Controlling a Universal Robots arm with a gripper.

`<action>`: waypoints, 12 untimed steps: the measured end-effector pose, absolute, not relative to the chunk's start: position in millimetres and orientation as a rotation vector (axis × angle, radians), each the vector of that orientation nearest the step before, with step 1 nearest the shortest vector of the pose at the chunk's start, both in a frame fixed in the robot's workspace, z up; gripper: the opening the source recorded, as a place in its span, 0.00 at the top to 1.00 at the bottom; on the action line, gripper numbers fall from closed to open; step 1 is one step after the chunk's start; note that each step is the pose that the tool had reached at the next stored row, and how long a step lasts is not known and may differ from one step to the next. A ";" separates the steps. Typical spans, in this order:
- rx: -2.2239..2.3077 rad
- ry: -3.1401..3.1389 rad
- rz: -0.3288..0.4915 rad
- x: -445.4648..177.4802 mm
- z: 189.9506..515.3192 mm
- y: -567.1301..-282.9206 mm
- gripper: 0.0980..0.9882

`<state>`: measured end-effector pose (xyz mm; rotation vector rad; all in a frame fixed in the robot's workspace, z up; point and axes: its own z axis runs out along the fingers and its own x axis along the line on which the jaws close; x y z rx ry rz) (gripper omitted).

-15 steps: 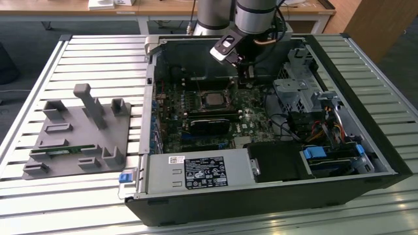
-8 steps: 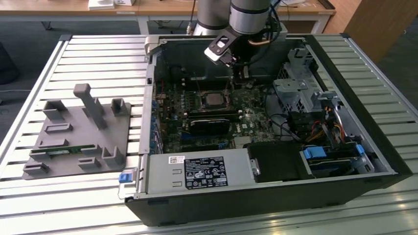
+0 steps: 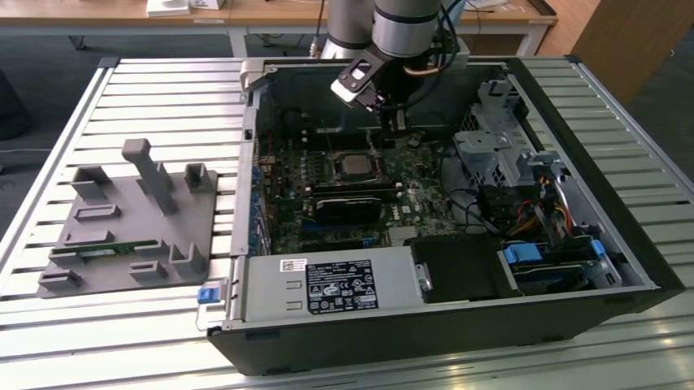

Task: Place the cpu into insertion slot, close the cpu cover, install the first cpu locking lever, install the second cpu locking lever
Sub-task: 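Close the cpu cover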

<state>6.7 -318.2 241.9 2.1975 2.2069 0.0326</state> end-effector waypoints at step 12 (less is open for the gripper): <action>2.200 2.209 0.027 -7.2 235.6 -319.3 0.99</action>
